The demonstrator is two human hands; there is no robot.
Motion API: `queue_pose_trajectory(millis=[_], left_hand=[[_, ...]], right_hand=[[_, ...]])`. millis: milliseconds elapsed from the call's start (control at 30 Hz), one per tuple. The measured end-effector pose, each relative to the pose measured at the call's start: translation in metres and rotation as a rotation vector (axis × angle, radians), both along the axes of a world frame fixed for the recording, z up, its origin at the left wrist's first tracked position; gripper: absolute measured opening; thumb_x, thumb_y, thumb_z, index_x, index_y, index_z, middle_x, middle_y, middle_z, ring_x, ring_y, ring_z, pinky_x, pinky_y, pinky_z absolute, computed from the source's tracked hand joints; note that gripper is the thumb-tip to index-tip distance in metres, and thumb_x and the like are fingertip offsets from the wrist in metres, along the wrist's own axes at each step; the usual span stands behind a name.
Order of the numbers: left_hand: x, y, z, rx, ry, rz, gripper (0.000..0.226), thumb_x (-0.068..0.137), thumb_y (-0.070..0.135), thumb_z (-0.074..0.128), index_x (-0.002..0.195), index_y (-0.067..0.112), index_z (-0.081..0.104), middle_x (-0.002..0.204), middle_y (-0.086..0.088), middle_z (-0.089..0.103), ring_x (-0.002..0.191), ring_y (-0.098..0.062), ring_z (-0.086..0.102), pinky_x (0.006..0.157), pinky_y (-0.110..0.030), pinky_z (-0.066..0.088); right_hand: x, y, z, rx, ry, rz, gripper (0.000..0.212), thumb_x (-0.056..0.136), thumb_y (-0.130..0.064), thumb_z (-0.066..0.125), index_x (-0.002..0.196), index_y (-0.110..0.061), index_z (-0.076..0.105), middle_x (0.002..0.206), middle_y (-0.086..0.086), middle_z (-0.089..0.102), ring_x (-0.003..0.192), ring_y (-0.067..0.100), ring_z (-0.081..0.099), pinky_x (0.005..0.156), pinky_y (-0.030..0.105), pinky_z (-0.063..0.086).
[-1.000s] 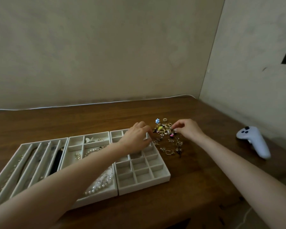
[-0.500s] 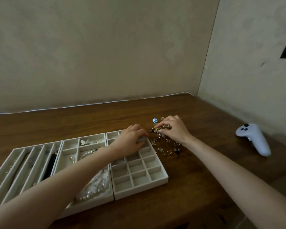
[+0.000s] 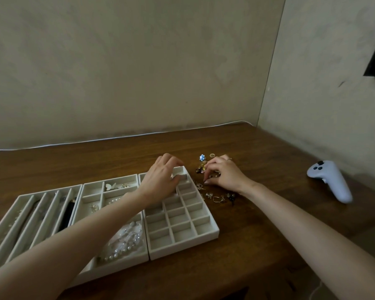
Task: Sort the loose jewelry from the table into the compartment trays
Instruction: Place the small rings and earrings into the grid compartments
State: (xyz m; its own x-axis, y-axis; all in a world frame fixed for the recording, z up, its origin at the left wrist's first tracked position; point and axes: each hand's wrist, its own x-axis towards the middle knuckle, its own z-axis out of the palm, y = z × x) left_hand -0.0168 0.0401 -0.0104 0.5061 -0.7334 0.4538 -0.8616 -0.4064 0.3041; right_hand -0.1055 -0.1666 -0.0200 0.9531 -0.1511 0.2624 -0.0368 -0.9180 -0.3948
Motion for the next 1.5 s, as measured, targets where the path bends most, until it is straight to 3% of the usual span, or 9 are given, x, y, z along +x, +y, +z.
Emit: queue_pose_trajectory(millis=[200,467,600,833,1000,1100,1200,1367,1500], left_hand=[[0.002,0.003,-0.001,-0.026,-0.011,0.020,0.030,0.091,0.019,0.055,0.121,0.016,0.052,0.124,-0.001,0.046,0.116,-0.015,0.041,0.090,-0.023,0.036],[-0.001,0.001,-0.003,-0.042,-0.015,0.014,0.029,0.091,0.019,0.056,0.120,0.017,0.052,0.125,-0.001,0.045,0.116,-0.013,0.040,0.090,-0.022,0.036],[-0.001,0.002,-0.003,-0.047,-0.020,0.014,0.029,0.091,0.019,0.056,0.120,0.016,0.052,0.125,-0.001,0.045,0.116,-0.015,0.041,0.091,-0.023,0.037],[-0.001,0.004,-0.002,-0.047,-0.008,0.014,0.030,0.091,0.019,0.055,0.121,0.017,0.052,0.127,-0.001,0.044,0.118,-0.014,0.040,0.093,-0.025,0.038],[-0.005,0.001,-0.001,-0.050,-0.016,-0.001,0.030,0.092,0.018,0.055,0.122,0.015,0.052,0.128,-0.002,0.045,0.118,-0.015,0.040,0.096,-0.026,0.038],[-0.006,-0.001,-0.001,-0.043,-0.014,-0.001,0.031,0.092,0.018,0.055,0.122,0.015,0.051,0.128,-0.002,0.044,0.119,-0.015,0.040,0.097,-0.026,0.037],[-0.006,-0.004,0.000,-0.027,0.006,0.001,0.031,0.091,0.018,0.055,0.122,0.016,0.051,0.128,-0.002,0.044,0.119,-0.015,0.040,0.097,-0.025,0.037],[-0.004,-0.016,0.010,-0.045,0.223,0.076,0.029,0.091,0.019,0.056,0.120,0.017,0.052,0.127,-0.001,0.046,0.119,-0.014,0.043,0.099,-0.028,0.040],[0.004,-0.019,0.016,-0.161,0.516,0.118,0.026,0.091,0.016,0.056,0.117,0.015,0.054,0.121,-0.005,0.054,0.105,-0.012,0.053,0.081,-0.019,0.044]], right_hand=[[0.002,0.004,0.003,0.078,-0.028,0.045,0.013,0.079,-0.028,0.074,0.091,-0.028,0.071,0.123,-0.007,0.057,0.124,0.014,0.033,0.101,0.031,0.021],[0.008,0.013,-0.007,0.050,-0.033,0.038,0.022,0.081,-0.033,0.071,0.103,-0.030,0.070,0.122,-0.005,0.056,0.123,0.017,0.035,0.105,0.037,0.027],[0.008,0.011,-0.006,-0.004,-0.028,0.047,0.016,0.082,-0.031,0.070,0.098,-0.029,0.072,0.122,-0.006,0.056,0.124,0.018,0.035,0.104,0.037,0.027],[-0.005,-0.010,0.000,0.039,-0.024,-0.064,0.012,0.079,-0.028,0.073,0.091,-0.030,0.072,0.122,-0.005,0.057,0.123,0.017,0.036,0.105,0.038,0.026],[-0.012,-0.017,0.005,0.115,-0.108,-0.153,0.017,0.084,-0.025,0.068,0.101,-0.025,0.069,0.121,-0.001,0.056,0.122,0.018,0.040,0.106,0.037,0.027],[-0.012,-0.027,0.007,0.151,-0.124,-0.244,0.015,0.089,-0.023,0.063,0.103,-0.024,0.067,0.123,0.002,0.056,0.124,0.021,0.043,0.111,0.045,0.028],[-0.004,-0.032,0.010,0.137,-0.077,-0.252,0.020,0.092,-0.023,0.058,0.111,-0.023,0.065,0.124,0.001,0.056,0.124,0.022,0.044,0.104,0.038,0.034],[0.037,-0.015,0.017,0.075,-0.001,-0.208,0.026,0.095,-0.027,0.052,0.120,-0.022,0.060,0.121,-0.001,0.059,0.119,0.018,0.045,0.093,0.029,0.037],[0.072,-0.005,0.014,-0.022,0.045,-0.279,0.027,0.093,-0.033,0.057,0.118,-0.023,0.061,0.122,0.000,0.061,0.123,0.022,0.045,0.100,0.038,0.041]])
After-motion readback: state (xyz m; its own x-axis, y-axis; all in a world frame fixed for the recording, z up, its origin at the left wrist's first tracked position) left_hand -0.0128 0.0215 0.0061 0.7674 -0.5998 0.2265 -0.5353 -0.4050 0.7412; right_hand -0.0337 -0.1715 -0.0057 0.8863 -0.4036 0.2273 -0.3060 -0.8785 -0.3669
